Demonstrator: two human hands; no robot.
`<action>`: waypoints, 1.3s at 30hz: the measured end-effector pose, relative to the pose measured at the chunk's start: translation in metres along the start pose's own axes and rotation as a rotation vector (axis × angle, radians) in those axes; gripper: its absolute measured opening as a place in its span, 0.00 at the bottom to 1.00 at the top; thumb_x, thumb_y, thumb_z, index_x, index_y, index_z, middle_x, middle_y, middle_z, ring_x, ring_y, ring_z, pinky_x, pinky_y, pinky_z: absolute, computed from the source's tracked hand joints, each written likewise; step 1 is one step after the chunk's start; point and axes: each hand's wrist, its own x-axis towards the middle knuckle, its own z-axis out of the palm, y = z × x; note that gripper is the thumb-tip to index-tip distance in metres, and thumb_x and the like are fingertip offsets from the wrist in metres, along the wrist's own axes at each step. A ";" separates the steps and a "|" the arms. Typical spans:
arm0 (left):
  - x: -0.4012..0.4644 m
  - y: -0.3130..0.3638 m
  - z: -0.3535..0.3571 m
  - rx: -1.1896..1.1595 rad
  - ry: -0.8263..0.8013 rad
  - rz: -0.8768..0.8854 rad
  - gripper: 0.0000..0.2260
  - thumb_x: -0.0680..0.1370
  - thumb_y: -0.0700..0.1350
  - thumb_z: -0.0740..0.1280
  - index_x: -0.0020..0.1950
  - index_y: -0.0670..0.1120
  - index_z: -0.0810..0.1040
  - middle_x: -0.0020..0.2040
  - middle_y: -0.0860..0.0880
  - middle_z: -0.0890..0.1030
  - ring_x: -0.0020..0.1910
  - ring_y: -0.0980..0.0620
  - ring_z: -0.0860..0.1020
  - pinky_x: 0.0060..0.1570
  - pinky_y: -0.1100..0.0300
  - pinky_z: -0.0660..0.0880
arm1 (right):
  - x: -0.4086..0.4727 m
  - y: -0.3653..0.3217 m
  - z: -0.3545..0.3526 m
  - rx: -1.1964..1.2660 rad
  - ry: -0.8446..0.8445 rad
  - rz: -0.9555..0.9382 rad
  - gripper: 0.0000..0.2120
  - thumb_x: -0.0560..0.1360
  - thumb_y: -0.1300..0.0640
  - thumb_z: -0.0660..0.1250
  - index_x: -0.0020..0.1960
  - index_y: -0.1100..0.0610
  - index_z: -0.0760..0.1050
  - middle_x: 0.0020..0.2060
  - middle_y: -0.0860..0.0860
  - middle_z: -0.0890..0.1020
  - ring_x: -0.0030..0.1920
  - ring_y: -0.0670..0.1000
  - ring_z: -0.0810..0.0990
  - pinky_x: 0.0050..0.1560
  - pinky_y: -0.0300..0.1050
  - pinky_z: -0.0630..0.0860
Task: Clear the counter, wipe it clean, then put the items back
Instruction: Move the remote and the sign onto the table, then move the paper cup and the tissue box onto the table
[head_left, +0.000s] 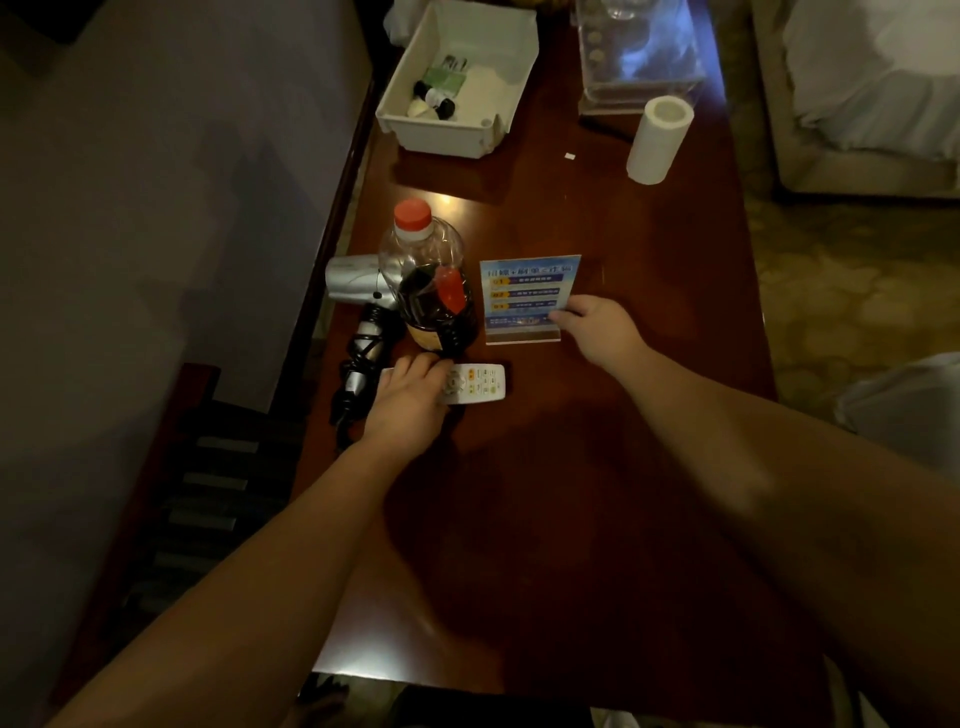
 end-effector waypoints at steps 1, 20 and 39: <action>-0.001 0.001 0.000 -0.002 0.000 -0.002 0.27 0.76 0.45 0.68 0.74 0.47 0.65 0.69 0.47 0.68 0.67 0.45 0.64 0.66 0.49 0.61 | -0.001 0.000 -0.001 -0.022 0.003 0.001 0.16 0.80 0.53 0.62 0.65 0.56 0.75 0.60 0.53 0.80 0.56 0.49 0.76 0.53 0.40 0.69; -0.121 0.045 -0.059 -0.117 0.057 -0.319 0.22 0.79 0.52 0.63 0.72 0.50 0.67 0.71 0.48 0.67 0.69 0.46 0.63 0.67 0.50 0.61 | -0.111 -0.022 -0.046 -0.310 0.015 -0.004 0.12 0.80 0.52 0.60 0.60 0.54 0.74 0.50 0.51 0.78 0.46 0.48 0.75 0.44 0.42 0.70; -0.447 0.168 -0.079 -0.600 0.395 -0.775 0.20 0.80 0.55 0.63 0.69 0.50 0.71 0.67 0.51 0.70 0.59 0.51 0.74 0.55 0.55 0.77 | -0.415 -0.035 -0.053 -0.535 -0.334 -0.491 0.10 0.80 0.49 0.60 0.58 0.48 0.75 0.51 0.45 0.76 0.47 0.44 0.75 0.41 0.38 0.71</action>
